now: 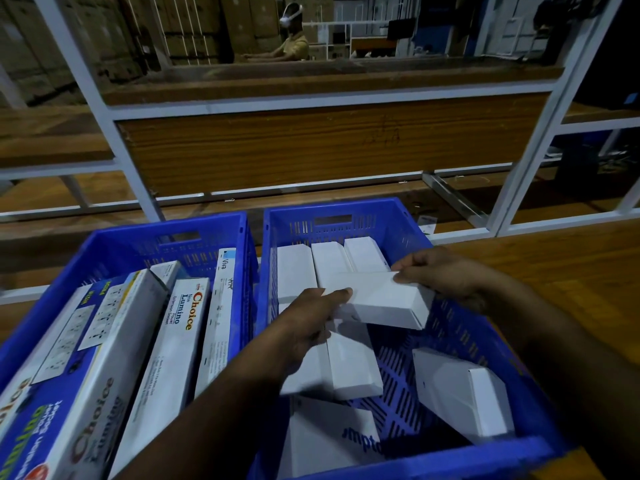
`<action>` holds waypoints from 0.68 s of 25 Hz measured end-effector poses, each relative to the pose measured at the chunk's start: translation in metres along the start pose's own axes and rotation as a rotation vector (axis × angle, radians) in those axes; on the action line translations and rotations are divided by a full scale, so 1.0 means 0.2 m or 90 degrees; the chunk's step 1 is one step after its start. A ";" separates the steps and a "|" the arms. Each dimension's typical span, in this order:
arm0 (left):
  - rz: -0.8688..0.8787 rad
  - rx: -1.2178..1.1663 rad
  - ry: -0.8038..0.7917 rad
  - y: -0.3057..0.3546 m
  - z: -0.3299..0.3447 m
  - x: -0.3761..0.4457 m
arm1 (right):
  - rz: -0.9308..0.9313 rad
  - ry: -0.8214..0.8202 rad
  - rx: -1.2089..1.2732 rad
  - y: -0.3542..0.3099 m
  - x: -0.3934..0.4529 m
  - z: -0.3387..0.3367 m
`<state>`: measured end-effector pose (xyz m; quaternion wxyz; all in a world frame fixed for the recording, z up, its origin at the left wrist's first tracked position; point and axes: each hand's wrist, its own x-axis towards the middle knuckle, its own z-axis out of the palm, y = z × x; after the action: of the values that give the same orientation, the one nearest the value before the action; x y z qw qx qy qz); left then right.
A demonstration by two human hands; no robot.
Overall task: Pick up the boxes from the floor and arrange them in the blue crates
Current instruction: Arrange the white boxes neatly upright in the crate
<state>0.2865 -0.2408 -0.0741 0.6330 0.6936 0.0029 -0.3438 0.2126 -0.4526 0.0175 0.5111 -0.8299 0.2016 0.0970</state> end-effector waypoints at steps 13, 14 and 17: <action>0.063 -0.262 0.107 0.04 -0.01 -0.02 | 0.048 -0.130 0.275 0.13 0.05 0.23; 0.049 -0.252 0.075 0.04 0.00 -0.03 | 0.049 -0.127 0.302 0.14 0.05 0.24; 0.063 -0.182 0.031 0.05 0.03 -0.07 | 0.043 -0.134 0.345 0.13 0.05 0.26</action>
<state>0.2777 -0.2419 -0.0585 0.7410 0.6040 0.0330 -0.2916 0.2122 -0.4182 -0.0314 0.7288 -0.6412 0.1935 0.1420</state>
